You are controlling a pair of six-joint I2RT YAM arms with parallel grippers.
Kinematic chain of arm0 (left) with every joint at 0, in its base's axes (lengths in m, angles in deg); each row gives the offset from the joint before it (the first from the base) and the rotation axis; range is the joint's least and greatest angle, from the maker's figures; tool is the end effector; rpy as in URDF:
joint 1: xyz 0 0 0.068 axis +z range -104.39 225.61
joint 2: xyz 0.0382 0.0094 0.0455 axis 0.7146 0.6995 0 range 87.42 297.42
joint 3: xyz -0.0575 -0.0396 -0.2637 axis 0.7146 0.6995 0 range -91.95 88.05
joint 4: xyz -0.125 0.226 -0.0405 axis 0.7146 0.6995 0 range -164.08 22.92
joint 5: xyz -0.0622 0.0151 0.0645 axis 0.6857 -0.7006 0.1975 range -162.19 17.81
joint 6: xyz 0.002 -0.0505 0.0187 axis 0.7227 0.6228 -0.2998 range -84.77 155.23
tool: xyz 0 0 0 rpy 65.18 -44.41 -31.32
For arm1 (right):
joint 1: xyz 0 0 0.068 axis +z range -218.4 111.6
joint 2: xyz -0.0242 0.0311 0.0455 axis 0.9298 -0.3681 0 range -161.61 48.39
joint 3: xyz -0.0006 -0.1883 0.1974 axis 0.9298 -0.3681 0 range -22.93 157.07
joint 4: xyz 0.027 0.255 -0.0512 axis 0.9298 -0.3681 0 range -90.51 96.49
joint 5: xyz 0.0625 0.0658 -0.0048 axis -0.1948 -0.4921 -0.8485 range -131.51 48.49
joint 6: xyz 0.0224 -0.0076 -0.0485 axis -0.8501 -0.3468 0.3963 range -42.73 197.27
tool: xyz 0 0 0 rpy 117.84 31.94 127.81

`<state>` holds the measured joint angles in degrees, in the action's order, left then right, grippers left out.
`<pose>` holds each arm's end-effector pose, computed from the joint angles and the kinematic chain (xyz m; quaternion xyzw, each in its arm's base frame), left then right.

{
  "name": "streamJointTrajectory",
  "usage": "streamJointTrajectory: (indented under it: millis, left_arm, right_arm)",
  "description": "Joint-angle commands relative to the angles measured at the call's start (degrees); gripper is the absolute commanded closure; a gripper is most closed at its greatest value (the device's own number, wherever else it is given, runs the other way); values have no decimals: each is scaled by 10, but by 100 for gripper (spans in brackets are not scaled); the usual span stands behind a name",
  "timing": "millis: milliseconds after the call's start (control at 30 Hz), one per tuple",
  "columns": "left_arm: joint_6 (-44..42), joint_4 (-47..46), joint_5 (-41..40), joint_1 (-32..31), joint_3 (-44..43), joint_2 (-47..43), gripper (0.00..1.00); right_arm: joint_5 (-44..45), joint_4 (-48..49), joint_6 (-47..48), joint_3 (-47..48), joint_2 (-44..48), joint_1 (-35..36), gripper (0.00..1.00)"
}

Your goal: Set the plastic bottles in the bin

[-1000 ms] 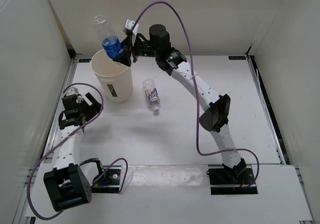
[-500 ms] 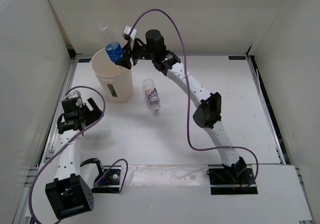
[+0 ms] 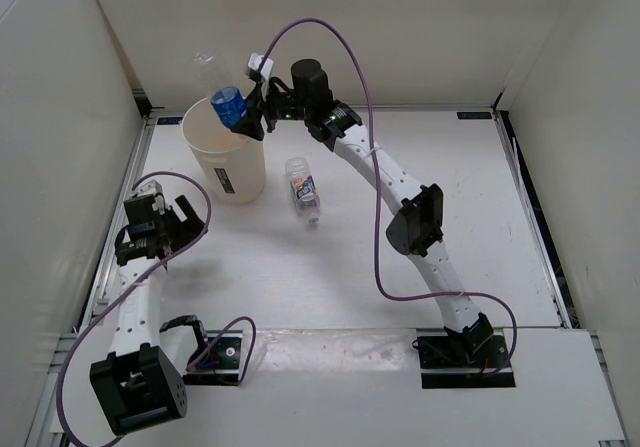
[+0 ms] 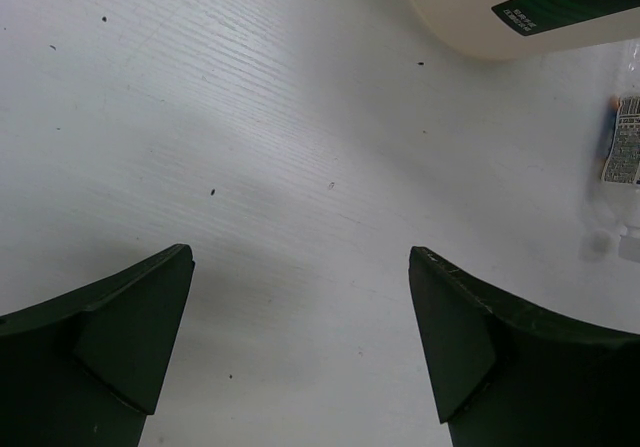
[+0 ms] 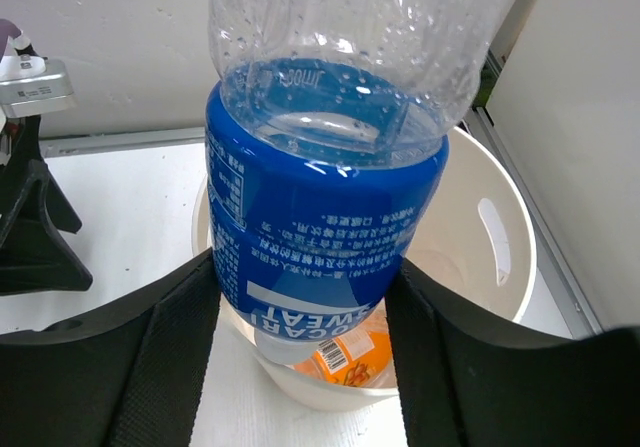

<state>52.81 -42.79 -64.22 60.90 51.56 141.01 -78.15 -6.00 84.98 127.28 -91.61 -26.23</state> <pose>0.1824 0.0447 0.2297 -0.2402 0.9014 -0.0720 0.3530 0.3972 0.3886 0.3815 -0.4861 0.5289 0.4113 0.5610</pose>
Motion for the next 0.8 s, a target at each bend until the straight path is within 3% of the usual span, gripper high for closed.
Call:
streamJointTrajectory:
  millis: [0, 333, 767]
  left_arm:
    - [-6, -6, 3, 1, -15, -2, 0]
    - [-6, -6, 3, 1, -15, -8, 0]
    - [-8, -8, 2, 2, -13, -11, 0]
  right_arm:
    - [-11, 12, -6, 13, 13, 2, 34]
    - [-7, 15, -15, 10, 16, 5, 22]
    - [-3, 19, -15, 12, 16, 6, 20]
